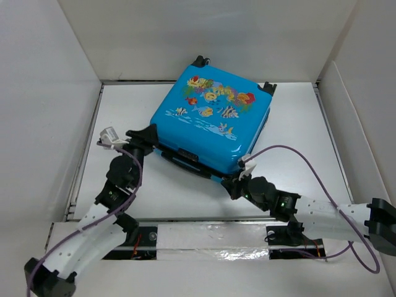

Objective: Pack the luggage

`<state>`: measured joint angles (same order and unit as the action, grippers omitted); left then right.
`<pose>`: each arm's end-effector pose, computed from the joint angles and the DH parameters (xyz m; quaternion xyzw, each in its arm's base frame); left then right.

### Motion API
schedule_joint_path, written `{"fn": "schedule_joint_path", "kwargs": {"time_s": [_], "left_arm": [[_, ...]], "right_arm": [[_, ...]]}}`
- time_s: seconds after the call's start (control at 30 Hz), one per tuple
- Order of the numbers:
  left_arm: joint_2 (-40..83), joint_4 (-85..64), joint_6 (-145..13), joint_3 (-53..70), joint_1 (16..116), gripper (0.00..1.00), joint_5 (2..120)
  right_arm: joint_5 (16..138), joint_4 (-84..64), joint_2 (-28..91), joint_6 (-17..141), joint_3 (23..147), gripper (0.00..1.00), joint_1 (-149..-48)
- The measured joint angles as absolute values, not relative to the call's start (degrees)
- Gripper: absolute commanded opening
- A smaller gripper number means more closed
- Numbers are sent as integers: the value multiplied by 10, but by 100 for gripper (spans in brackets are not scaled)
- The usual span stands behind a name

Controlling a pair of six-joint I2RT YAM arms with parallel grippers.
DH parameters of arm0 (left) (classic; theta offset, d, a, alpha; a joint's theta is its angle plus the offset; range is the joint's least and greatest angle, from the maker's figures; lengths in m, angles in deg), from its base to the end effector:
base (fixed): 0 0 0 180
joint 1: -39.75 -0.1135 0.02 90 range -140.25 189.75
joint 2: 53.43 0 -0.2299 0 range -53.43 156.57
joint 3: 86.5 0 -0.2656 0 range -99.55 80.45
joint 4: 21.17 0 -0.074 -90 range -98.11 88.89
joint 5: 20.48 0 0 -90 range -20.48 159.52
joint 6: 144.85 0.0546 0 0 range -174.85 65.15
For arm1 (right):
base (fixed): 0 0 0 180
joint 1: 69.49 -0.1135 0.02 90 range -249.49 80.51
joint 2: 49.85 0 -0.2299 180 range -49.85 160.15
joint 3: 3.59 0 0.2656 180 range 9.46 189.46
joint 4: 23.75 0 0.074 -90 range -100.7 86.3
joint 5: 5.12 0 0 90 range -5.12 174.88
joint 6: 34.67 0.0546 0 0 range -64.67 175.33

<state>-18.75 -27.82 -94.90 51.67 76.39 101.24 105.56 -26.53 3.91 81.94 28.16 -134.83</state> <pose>0.1868 -0.1032 0.3061 -0.2326 0.5869 -0.3374 0.6983 0.1212 0.2177 0.1582 -0.1679 0.7911 0.3079 0.5011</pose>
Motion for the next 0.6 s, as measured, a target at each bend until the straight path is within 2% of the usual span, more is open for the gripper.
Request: {"fn": "schedule_joint_path", "kwargs": {"time_s": [0.1,0.23,0.3,0.37,0.6], "left_arm": [[-122,-302,-980,523,617,51,951],[42,-370,-1028,525,465,37,825],[115,-375,-1039,525,442,32,787],[162,-380,-1045,529,440,31,756],[173,-443,-1036,545,455,33,726]], "right_arm": [[1026,-245,24,810,282,0,-1332],[1004,-237,20,795,283,0,-1322],[999,-232,21,791,286,0,-1321],[995,-227,26,786,292,0,-1320],[983,-215,41,774,303,0,-1317]]}}
